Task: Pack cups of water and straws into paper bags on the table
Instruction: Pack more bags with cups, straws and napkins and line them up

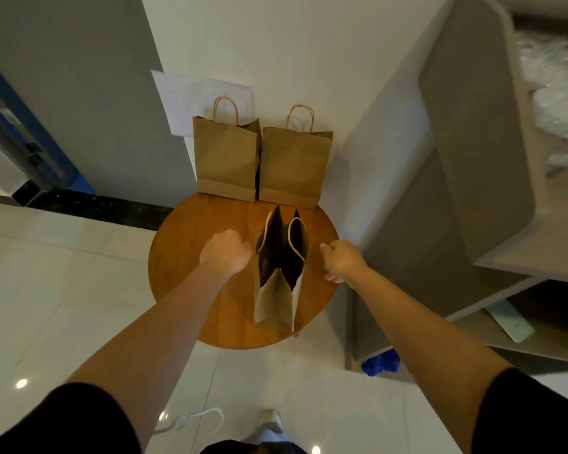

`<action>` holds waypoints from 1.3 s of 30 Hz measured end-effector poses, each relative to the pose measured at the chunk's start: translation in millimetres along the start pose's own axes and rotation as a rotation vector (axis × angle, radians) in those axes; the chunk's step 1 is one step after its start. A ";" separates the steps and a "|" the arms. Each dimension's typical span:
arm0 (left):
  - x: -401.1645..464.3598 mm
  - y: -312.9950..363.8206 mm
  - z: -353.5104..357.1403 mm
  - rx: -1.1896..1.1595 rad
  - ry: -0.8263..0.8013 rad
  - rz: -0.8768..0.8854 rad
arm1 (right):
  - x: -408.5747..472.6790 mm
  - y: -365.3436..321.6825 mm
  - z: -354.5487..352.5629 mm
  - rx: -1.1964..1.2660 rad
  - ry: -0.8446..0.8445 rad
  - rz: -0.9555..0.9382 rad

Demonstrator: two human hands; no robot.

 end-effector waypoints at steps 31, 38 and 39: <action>-155.7 364.4 -43.8 -0.234 0.321 0.746 | -161.1 10.5 -328.6 0.040 0.798 -0.483; -112.9 414.8 -50.9 -0.130 0.326 0.875 | -96.5 -18.3 -355.4 -0.136 0.615 -0.414; -109.1 416.5 -51.5 -0.139 0.331 0.884 | -89.8 -20.0 -355.3 -0.138 0.573 -0.416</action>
Point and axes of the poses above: each hand's wrist, its own x-axis towards the middle knuckle, its own z-axis out of the palm, y = z × x, the point moved 9 cm from there along x, towards the middle knuckle
